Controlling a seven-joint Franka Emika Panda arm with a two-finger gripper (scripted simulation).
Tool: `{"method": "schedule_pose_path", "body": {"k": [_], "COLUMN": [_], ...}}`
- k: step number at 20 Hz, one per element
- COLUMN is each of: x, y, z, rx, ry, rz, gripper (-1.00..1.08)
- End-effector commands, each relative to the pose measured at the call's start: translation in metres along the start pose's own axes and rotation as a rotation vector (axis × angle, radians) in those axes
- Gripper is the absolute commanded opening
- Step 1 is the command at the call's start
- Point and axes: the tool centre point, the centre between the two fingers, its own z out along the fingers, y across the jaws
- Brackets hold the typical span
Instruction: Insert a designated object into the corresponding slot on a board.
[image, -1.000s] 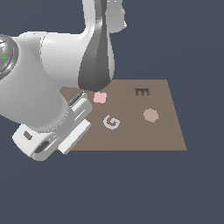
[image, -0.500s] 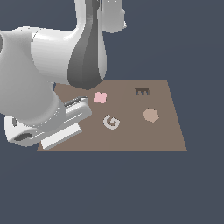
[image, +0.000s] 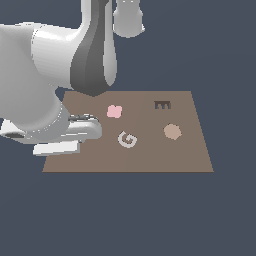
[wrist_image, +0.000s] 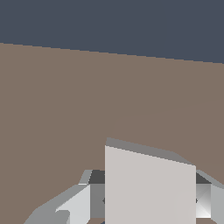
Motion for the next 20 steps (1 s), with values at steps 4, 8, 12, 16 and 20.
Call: {"method": "schedule_pose_path", "body": {"k": [4,8,12,16,20], "x": [-0.014,-0.025,-0.035,-0.043,-0.049], "y": [0.003,0.003,0.001,-0.003,-0.006], "z": [-0.001,-0.002,-0.002,-0.003,-0.003], "rx": [0.000,0.000,0.000,0.000,0.001], "ry": [0.001,0.001,0.001,0.001,0.000], "rz": [0.241,0.413,0.574,0.710,0.821], "gripper": [-1.00,-1.00,-1.00,-1.00,-1.00]}}
